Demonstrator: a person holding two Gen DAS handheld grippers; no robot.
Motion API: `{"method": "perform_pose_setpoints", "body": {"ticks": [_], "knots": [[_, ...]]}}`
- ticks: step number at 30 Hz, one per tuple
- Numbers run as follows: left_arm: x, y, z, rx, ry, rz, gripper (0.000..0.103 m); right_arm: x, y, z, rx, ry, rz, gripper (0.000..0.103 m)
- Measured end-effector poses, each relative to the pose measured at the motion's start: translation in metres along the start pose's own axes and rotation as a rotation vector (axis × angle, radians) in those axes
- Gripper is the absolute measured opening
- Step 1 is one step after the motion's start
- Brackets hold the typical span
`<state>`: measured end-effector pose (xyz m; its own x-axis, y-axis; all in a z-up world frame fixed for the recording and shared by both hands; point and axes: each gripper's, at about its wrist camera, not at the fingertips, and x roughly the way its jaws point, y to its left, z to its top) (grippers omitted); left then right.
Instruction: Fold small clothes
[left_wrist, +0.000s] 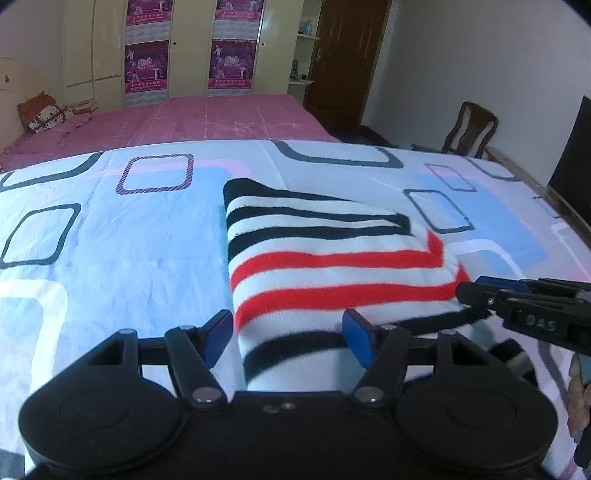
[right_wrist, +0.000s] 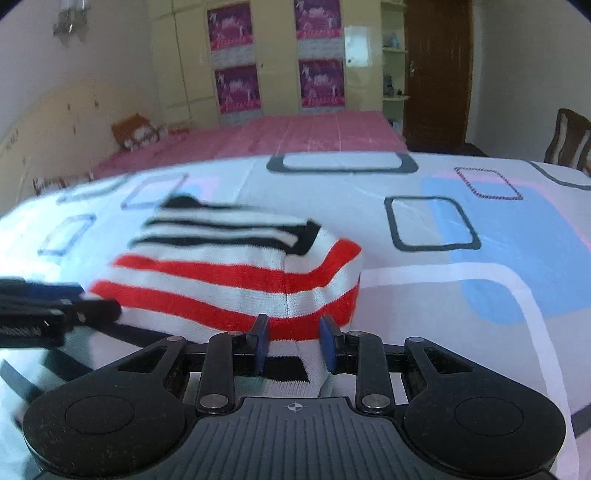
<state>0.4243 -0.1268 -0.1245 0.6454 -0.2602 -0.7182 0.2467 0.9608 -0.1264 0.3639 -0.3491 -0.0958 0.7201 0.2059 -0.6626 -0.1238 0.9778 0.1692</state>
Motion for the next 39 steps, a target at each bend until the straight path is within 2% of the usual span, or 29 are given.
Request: {"method": "perform_pose_setpoints", "body": {"ticks": [4, 10, 14, 18, 22, 23, 24, 25, 26, 30, 39], "knots": [[-0.01, -0.002, -0.008, 0.008, 0.007, -0.038, 0.065, -0.03, 0.011, -0.013, -0.054, -0.03, -0.015, 0.029], [-0.007, 0.004, -0.019, 0.019, 0.032, -0.073, 0.067, -0.045, 0.016, -0.052, -0.037, 0.024, -0.073, 0.029], [-0.005, 0.004, -0.02, 0.04, 0.033, -0.094, 0.067, -0.042, 0.006, -0.071, 0.06, 0.069, -0.094, 0.029], [-0.002, 0.011, -0.019, 0.022, 0.042, -0.119, 0.067, -0.04, -0.006, -0.07, 0.195, 0.098, -0.071, 0.029], [0.0, 0.019, -0.013, -0.052, 0.072, -0.156, 0.069, -0.056, -0.007, -0.052, 0.217, 0.083, -0.041, 0.03], [0.001, 0.021, -0.012, -0.072, 0.078, -0.163, 0.07, -0.059, -0.009, -0.047, 0.226, 0.07, -0.033, 0.032], [0.001, 0.021, -0.012, -0.085, 0.082, -0.165, 0.071, -0.06, -0.012, -0.041, 0.24, 0.061, -0.023, 0.04], [0.002, 0.022, -0.01, -0.094, 0.083, -0.166, 0.071, -0.058, -0.015, -0.036, 0.257, 0.056, -0.017, 0.069], [0.002, 0.021, -0.009, -0.097, 0.082, -0.167, 0.072, -0.055, -0.018, -0.031, 0.267, 0.047, -0.018, 0.08], [0.01, 0.021, -0.006, -0.106, 0.088, -0.163, 0.077, -0.023, -0.027, -0.016, 0.251, 0.064, 0.021, 0.08], [0.03, 0.023, 0.003, -0.154, 0.108, -0.162, 0.08, 0.042, -0.055, -0.008, 0.372, 0.134, 0.217, 0.08]]}}
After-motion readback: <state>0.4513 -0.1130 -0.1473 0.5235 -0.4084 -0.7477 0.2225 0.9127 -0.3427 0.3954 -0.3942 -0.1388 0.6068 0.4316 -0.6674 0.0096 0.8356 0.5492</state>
